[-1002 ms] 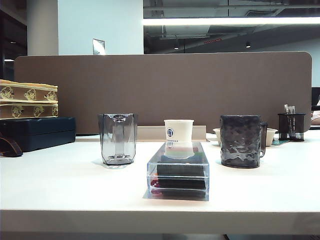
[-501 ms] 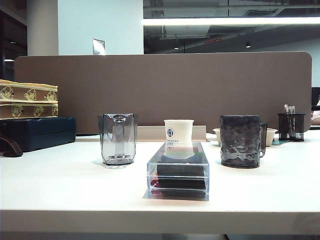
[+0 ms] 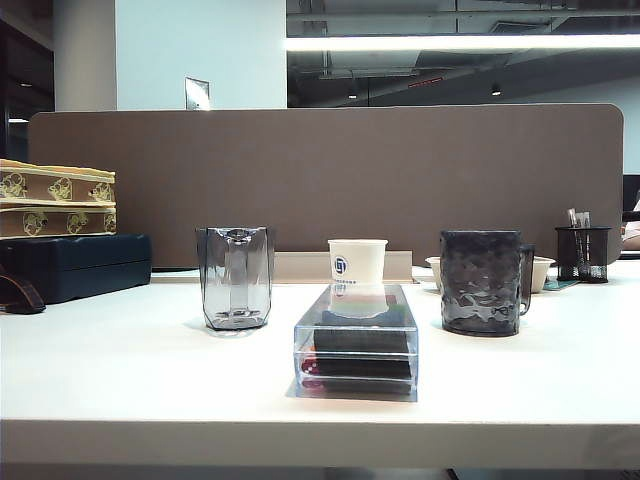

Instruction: Pick up the letter "c" and put it in the paper cup.

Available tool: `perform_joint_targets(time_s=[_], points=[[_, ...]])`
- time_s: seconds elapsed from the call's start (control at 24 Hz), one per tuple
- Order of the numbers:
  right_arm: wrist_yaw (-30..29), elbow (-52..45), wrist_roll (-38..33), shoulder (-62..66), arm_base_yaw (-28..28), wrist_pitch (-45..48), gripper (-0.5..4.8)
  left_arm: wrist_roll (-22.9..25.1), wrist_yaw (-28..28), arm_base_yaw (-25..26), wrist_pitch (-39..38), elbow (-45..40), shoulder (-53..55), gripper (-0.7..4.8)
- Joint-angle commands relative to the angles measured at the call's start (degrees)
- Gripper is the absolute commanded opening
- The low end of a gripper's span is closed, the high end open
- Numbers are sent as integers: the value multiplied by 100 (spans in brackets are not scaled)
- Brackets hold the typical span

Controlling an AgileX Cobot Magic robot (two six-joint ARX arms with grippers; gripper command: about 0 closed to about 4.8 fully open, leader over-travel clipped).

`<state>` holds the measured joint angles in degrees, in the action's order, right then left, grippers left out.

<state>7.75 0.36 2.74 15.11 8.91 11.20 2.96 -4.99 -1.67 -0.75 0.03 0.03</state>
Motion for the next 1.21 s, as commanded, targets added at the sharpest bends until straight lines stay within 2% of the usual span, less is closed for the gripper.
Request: perform_joint_targets(time_s=[0.04, 1.21], points=[[9, -42, -17, 0, 0, 79, -1, 2, 28, 2, 72, 26, 4, -5], [28, -42, -15, -1169, -26, 50, -1, 2, 28, 2, 55, 26, 4, -5]])
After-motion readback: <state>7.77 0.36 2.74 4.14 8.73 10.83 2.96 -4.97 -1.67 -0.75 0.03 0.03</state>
